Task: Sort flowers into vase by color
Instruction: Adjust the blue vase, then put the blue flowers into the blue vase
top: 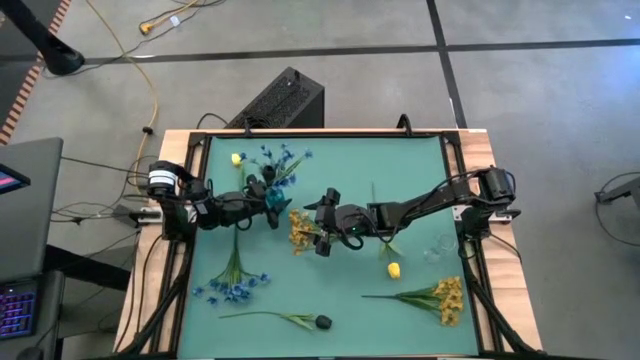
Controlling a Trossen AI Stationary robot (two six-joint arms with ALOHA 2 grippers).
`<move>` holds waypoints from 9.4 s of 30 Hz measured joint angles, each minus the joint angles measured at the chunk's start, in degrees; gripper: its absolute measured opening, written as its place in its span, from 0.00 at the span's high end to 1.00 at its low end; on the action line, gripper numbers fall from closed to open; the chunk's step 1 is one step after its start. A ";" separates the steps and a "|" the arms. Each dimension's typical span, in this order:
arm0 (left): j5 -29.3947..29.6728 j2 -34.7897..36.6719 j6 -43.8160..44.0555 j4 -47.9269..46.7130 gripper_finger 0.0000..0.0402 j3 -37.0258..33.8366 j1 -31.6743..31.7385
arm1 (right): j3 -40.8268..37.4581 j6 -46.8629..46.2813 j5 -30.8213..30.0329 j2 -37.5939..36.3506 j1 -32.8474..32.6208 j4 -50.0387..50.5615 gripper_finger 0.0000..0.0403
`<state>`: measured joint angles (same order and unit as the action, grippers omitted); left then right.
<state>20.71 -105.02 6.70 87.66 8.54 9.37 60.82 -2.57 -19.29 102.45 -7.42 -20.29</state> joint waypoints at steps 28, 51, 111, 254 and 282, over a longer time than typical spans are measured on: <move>-3.97 0.49 -0.98 1.96 0.25 -4.28 0.00 | 0.00 0.20 1.37 0.00 0.83 0.59 0.10; -6.90 0.47 10.63 -4.27 0.25 -8.28 -3.49 | 0.00 0.90 1.55 0.02 0.83 1.18 0.10; -12.29 64.73 21.29 -104.44 0.25 16.55 -31.32 | 6.35 2.32 2.94 0.00 -9.09 11.37 0.10; -26.47 29.01 54.86 -102.73 1.00 37.03 -36.00 | 25.57 58.23 -34.11 22.36 -22.33 11.44 0.26; -26.72 29.03 37.41 -98.09 0.91 37.03 -34.31 | 25.90 51.65 -33.56 22.47 -25.29 13.18 0.92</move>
<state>-6.01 -75.99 44.10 -10.43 45.56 -24.94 86.72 49.08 -52.85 124.92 -32.71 -7.11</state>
